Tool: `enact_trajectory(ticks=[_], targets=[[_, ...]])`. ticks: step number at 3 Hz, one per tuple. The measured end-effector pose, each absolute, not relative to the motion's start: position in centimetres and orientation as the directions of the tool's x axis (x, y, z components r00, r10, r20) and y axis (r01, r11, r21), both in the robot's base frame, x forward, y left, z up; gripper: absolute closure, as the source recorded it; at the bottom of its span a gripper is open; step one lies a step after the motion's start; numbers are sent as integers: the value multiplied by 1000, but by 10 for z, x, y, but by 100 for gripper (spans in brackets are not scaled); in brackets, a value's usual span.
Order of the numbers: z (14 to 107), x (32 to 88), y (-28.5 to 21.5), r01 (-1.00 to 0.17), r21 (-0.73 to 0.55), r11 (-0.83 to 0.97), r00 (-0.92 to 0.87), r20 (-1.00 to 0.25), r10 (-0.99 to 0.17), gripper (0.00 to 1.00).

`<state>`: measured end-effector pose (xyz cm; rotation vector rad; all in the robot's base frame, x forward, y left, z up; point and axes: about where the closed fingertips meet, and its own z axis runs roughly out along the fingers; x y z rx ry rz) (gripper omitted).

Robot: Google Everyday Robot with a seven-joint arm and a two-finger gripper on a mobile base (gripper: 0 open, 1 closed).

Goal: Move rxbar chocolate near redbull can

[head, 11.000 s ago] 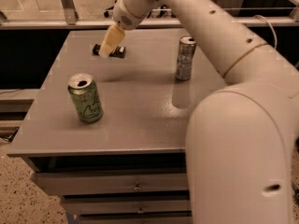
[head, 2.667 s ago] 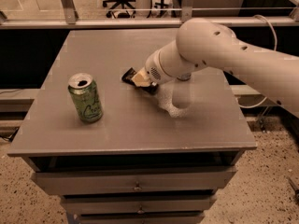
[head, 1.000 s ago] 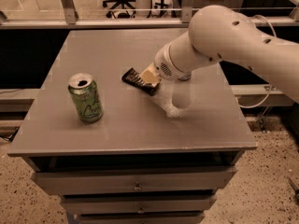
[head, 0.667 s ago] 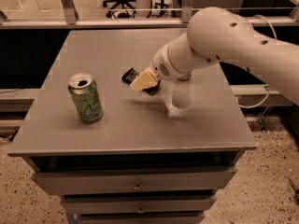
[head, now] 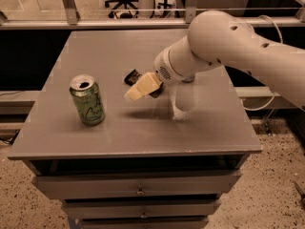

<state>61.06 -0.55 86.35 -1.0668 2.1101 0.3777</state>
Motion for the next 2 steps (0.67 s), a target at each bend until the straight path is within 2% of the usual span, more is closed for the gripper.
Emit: enact_trajectory(ticks=[2], targets=[[828, 617, -5, -737, 26, 676, -485, -717, -501, 2]])
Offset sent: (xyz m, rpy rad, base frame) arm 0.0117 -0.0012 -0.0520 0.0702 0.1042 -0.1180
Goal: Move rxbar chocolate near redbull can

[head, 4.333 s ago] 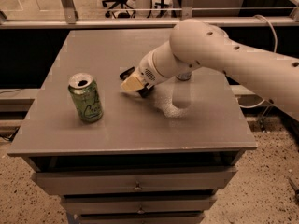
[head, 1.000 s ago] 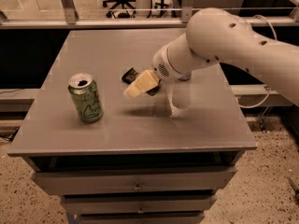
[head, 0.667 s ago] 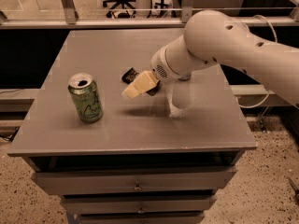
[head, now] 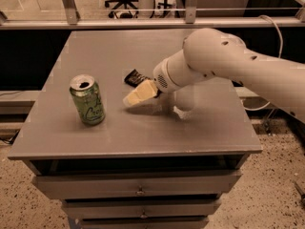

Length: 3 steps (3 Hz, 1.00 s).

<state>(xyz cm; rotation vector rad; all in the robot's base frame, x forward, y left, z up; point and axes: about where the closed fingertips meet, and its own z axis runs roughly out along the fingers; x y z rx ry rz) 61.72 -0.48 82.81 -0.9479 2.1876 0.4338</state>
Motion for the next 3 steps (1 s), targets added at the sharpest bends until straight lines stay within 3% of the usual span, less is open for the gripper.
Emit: enact_trajectory(ticks=[2, 3], targets=[[821, 618, -5, -722, 50, 690, -503, -723, -474, 47], [823, 618, -5, -721, 50, 691, -503, -724, -473, 78]])
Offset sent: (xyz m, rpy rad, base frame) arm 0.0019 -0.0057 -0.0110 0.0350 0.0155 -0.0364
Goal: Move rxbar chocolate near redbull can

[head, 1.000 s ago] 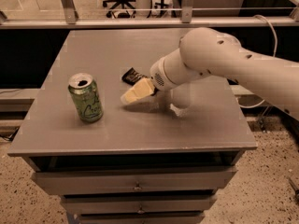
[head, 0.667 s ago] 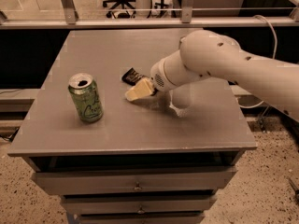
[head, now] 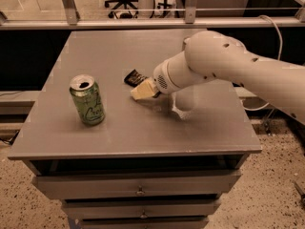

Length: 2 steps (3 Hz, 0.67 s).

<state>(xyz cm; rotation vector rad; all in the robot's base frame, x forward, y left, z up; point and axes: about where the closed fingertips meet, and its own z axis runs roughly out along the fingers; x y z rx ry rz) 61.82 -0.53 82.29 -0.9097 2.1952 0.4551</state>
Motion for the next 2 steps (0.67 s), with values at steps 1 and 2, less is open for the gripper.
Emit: enact_trajectory(ticks=[1, 2], targets=[[827, 618, -5, -721, 50, 691, -503, -724, -473, 100], [828, 618, -5, -722, 50, 691, -503, -724, -473, 100]])
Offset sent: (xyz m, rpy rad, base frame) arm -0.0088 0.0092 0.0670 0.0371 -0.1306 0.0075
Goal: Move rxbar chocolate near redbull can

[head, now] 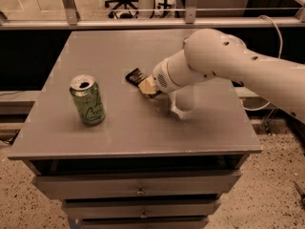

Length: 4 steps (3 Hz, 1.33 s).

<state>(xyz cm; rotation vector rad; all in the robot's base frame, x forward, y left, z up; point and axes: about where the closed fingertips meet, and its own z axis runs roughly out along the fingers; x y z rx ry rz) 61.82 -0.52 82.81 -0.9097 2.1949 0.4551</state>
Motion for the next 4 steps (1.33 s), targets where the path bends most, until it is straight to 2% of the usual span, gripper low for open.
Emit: enact_trajectory(ticks=[1, 3, 4], targets=[[829, 618, -5, -722, 50, 691, -503, -724, -473, 100], [909, 575, -20, -728, -55, 684, -409, -766, -497, 100], [927, 555, -39, -713, -98, 694, -410, -745, -526, 100]])
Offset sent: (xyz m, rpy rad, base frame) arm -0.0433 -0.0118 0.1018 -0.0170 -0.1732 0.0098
